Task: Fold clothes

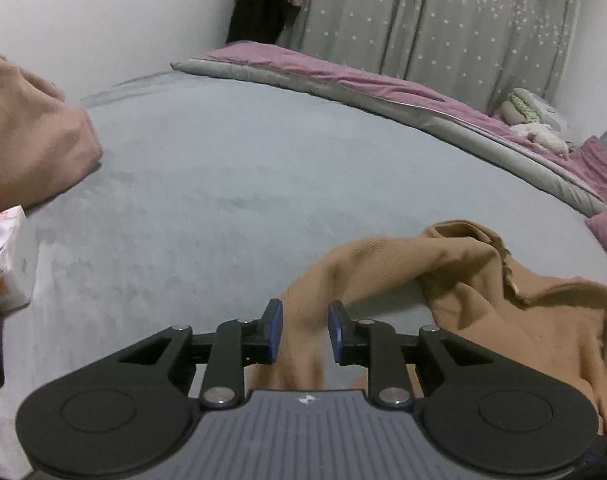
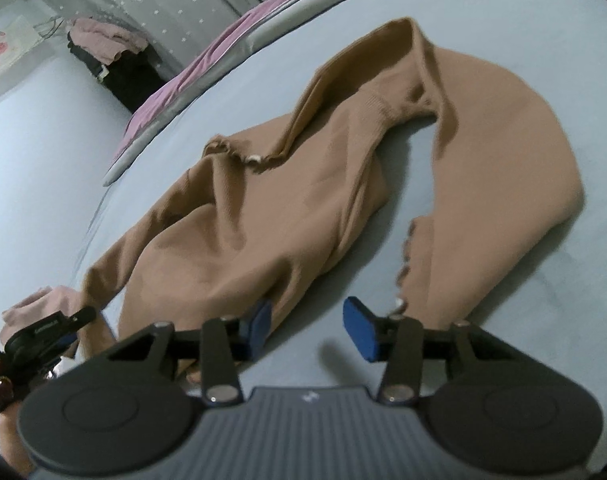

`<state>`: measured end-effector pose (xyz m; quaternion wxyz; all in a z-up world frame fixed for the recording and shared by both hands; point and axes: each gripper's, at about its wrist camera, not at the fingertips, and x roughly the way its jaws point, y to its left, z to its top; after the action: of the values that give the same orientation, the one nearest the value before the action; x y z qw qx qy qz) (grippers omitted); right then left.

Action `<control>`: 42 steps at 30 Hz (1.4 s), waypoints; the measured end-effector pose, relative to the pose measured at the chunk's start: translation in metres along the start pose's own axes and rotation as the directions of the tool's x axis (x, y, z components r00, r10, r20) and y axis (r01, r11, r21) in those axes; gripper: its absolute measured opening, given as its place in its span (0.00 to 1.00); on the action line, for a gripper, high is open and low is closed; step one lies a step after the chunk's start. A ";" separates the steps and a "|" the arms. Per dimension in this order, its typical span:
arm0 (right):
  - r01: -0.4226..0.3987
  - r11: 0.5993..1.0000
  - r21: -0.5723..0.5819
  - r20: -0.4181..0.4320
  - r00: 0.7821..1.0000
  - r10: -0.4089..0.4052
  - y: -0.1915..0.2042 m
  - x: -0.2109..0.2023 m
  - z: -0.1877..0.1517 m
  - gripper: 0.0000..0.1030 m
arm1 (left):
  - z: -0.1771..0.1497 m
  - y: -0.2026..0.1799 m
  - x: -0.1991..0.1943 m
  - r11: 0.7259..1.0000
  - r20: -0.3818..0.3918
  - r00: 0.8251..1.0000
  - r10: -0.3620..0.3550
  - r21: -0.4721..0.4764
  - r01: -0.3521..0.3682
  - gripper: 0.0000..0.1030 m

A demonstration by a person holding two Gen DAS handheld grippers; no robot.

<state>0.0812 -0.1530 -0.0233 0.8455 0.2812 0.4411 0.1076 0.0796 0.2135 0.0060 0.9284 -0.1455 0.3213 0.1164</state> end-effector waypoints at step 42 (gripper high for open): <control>-0.152 0.977 -0.149 -0.147 0.981 0.130 0.039 0.028 -0.044 0.09 | -0.036 0.005 0.012 0.972 -0.247 0.946 -0.211 0.045 0.229 0.39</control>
<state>0.0647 -0.0921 -0.0407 0.8233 0.2352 0.4666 0.2215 0.0674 0.2073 -0.0294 0.8946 -0.1595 0.4171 -0.0183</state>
